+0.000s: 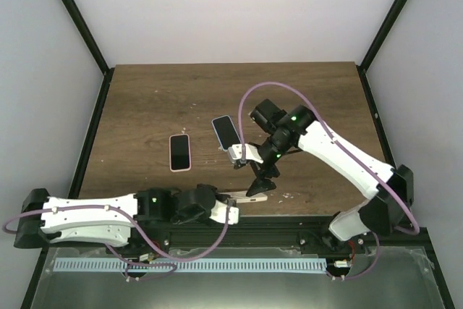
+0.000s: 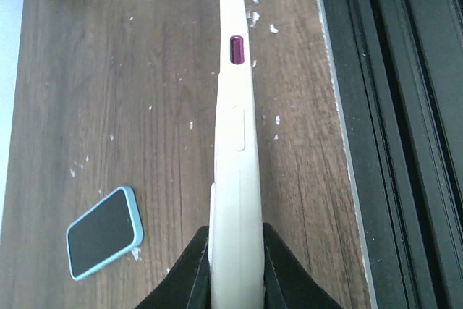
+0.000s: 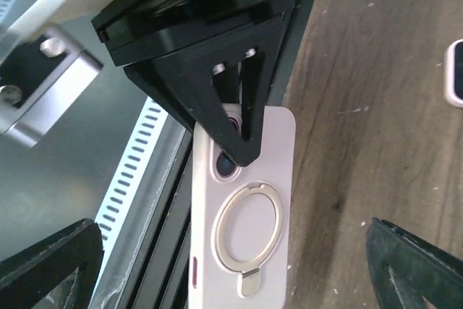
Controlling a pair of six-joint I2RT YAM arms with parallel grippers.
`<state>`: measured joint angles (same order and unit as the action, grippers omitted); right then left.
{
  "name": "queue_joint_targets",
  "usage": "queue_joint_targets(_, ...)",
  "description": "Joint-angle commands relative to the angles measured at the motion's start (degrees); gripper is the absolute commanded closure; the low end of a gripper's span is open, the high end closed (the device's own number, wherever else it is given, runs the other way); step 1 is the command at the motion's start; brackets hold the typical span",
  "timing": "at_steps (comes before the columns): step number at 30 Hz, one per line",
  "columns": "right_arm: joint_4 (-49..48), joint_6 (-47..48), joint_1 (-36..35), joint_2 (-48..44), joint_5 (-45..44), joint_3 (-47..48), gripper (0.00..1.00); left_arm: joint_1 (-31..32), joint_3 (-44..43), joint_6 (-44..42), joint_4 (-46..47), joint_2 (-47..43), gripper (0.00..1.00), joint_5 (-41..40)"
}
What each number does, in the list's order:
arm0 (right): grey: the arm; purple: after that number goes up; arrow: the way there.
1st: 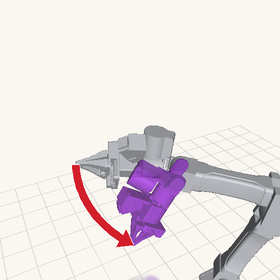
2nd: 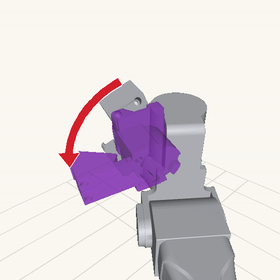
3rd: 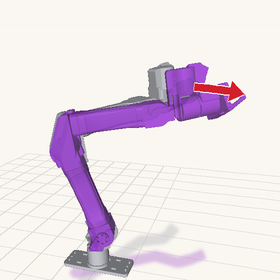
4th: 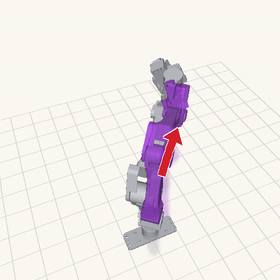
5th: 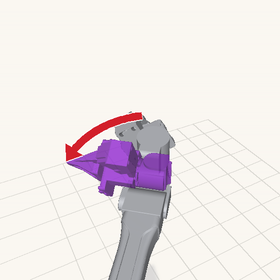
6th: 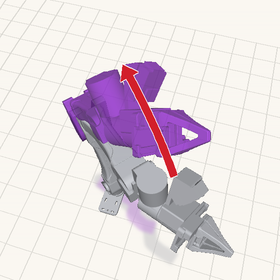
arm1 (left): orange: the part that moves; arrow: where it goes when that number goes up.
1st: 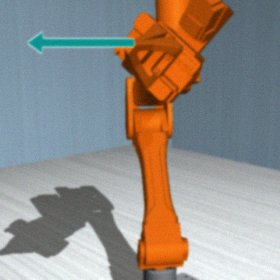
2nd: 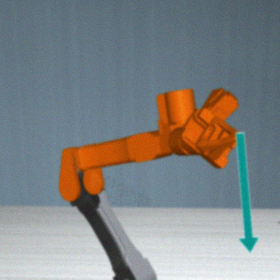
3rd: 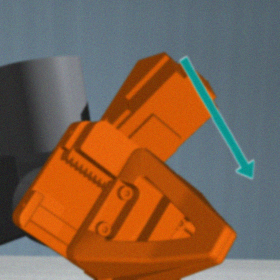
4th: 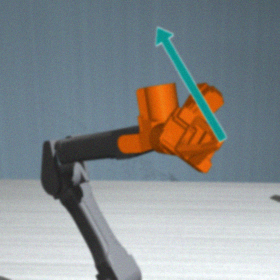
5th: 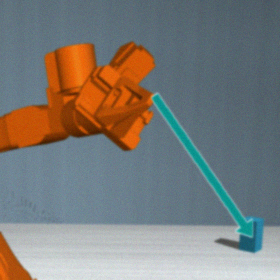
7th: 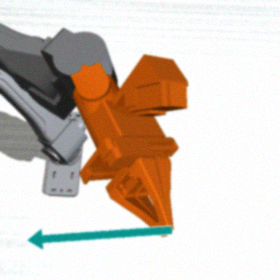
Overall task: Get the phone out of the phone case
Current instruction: Adjust the phone.
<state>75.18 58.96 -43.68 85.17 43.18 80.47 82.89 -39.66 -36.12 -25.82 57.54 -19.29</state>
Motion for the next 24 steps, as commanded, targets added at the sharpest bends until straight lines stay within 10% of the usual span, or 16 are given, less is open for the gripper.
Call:
queue_joint_targets(1,-5.7,-6.4,0.0,-3.7,-0.9,-2.2,0.00,-4.8,-3.3,12.7,-0.3,-4.6,1.00,5.7)
queue_joint_targets(11,-17.7,-11.7,-0.6,-14.1,-9.2,-13.3,0.24,-13.5,-6.9,24.7,-2.4,-5.8,1.00,18.1)
queue_joint_targets(24,-18.4,-9.9,-1.1,-12.9,-14.6,-15.5,0.97,-15.1,-8.1,26.4,-0.2,-4.9,0.96,17.5)
